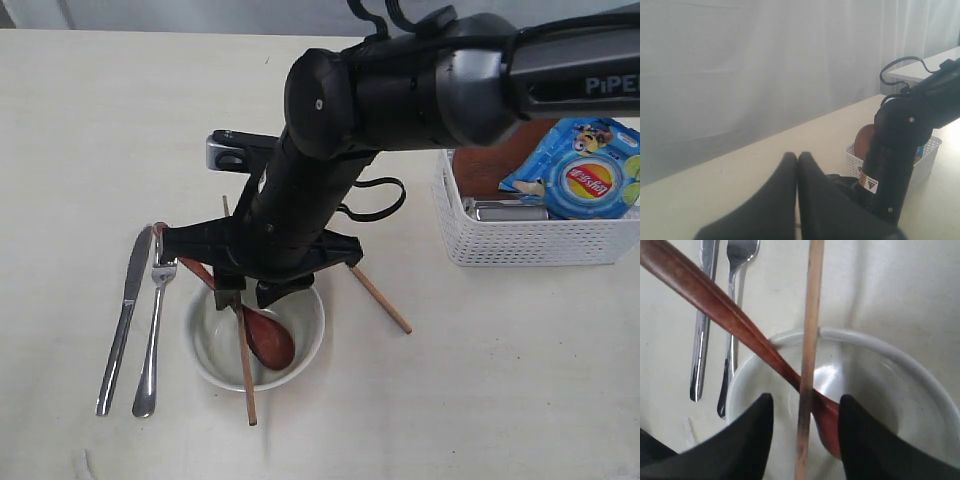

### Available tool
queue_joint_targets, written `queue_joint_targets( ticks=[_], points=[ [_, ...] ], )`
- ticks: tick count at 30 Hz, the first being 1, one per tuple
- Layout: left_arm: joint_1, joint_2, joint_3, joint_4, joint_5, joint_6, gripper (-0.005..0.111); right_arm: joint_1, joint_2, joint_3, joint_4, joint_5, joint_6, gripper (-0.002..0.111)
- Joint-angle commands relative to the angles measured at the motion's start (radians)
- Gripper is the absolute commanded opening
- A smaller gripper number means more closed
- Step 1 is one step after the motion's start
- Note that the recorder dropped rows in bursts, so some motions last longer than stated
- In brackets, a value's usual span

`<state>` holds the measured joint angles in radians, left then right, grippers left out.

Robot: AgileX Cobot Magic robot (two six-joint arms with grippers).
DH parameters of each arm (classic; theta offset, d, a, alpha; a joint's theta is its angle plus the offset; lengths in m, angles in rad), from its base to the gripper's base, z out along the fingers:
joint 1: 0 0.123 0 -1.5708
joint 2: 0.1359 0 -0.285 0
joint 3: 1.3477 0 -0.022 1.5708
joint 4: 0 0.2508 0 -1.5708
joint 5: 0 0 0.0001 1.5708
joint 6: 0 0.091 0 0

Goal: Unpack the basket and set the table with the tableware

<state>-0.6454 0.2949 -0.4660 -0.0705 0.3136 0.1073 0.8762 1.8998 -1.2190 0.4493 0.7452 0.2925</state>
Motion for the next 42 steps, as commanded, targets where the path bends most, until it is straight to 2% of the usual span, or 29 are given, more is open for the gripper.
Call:
queue_joint_targets(
  ticks=[1,9,12,15,20,22,37,39,42],
  points=[
    [0.004,-0.003,0.005,-0.004,0.005,-0.001,0.0,-0.003,-0.012,-0.04,-0.11,0.07,-0.004,0.038],
    [0.004,-0.003,0.005,-0.004,0.005,-0.001,0.0,-0.018,-0.046,-0.242,-0.359,0.302,0.057,0.038],
    [0.004,-0.003,0.005,-0.004,0.005,-0.001,0.0,-0.104,-0.049,-0.277,-0.427,0.399,0.077,0.038],
    [0.004,-0.003,0.005,-0.004,0.005,-0.001,0.0,-0.167,-0.043,-0.233,-0.431,0.415,-0.057,0.038],
    [0.004,-0.003,0.005,-0.004,0.005,-0.001,0.0,-0.178,-0.001,-0.079,-0.449,0.257,-0.232,0.038],
    [0.004,-0.003,0.005,-0.004,0.005,-0.001,0.0,-0.174,0.025,-0.047,-0.449,0.184,-0.237,0.038],
    [0.004,-0.003,0.017,0.015,0.003,-0.001,0.0,-0.174,0.191,-0.046,-0.449,0.063,-0.293,0.038],
    [0.004,-0.003,0.017,0.015,0.003,-0.001,0.0,-0.174,0.198,-0.046,-0.449,0.071,-0.293,0.031],
    [0.004,-0.003,0.017,0.017,0.003,-0.001,0.0,-0.174,0.198,-0.046,-0.449,0.086,-0.293,0.009]
  ],
)
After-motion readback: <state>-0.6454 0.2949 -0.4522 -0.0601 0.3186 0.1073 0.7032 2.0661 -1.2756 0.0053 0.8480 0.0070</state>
